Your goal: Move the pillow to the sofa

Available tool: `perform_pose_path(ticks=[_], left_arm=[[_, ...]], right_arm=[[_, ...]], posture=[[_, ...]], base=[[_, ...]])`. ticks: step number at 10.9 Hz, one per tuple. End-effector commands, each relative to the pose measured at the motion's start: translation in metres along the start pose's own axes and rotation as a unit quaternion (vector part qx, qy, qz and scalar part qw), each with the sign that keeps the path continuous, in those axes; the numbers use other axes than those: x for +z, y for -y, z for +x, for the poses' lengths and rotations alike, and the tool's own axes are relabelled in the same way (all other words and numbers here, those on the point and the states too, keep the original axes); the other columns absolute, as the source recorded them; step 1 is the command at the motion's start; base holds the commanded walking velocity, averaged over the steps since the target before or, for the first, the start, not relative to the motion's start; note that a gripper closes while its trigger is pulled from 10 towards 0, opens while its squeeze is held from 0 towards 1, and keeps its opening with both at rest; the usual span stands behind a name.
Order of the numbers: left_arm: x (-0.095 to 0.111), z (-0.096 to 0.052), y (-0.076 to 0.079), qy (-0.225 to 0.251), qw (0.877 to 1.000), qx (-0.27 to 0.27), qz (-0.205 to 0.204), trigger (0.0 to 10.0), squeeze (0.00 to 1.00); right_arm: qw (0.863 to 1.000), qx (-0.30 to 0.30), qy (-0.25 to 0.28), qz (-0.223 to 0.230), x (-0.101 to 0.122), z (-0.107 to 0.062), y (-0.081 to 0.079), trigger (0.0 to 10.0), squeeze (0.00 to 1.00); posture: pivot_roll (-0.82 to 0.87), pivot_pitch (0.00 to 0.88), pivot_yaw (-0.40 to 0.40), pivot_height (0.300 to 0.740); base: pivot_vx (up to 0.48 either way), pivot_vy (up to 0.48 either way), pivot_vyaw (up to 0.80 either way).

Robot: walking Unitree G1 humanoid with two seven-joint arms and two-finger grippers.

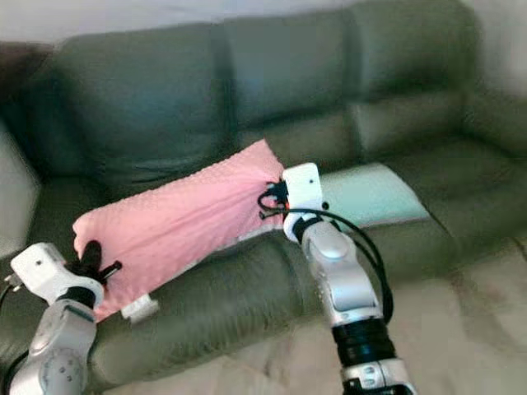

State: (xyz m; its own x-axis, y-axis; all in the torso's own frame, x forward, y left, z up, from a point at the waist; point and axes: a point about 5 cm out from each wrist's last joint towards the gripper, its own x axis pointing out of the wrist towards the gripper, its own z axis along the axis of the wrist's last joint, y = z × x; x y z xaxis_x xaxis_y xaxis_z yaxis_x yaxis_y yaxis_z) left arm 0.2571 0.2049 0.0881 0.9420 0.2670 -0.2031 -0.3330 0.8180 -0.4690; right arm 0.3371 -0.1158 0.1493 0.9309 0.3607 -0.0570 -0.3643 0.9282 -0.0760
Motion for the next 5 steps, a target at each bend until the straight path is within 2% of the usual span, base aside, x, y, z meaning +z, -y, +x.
perform_pose_path(ticks=[1, 5], left_arm=[[0.0045, -0.0011, -0.0076, 0.012, 1.0, 0.021, 0.01, 10.0, 0.0], [0.0038, -0.0016, -0.0111, 0.011, 0.999, 0.027, 0.017, 10.0, 0.0]], right_arm=[[1.0, -0.012, 0.022, -0.001, 0.0117, -0.0003, 0.0052, 10.0, 0.0], [1.0, -0.004, 0.022, -0.003, 0.0098, -0.0014, 0.0037, 10.0, 0.0]], posture=[[-0.21, 0.0, 0.026, 0.74], [-0.21, 0.0, 0.03, 0.74]], base=[[0.0, 0.0, 0.0], [0.0, 0.0, 0.0]])
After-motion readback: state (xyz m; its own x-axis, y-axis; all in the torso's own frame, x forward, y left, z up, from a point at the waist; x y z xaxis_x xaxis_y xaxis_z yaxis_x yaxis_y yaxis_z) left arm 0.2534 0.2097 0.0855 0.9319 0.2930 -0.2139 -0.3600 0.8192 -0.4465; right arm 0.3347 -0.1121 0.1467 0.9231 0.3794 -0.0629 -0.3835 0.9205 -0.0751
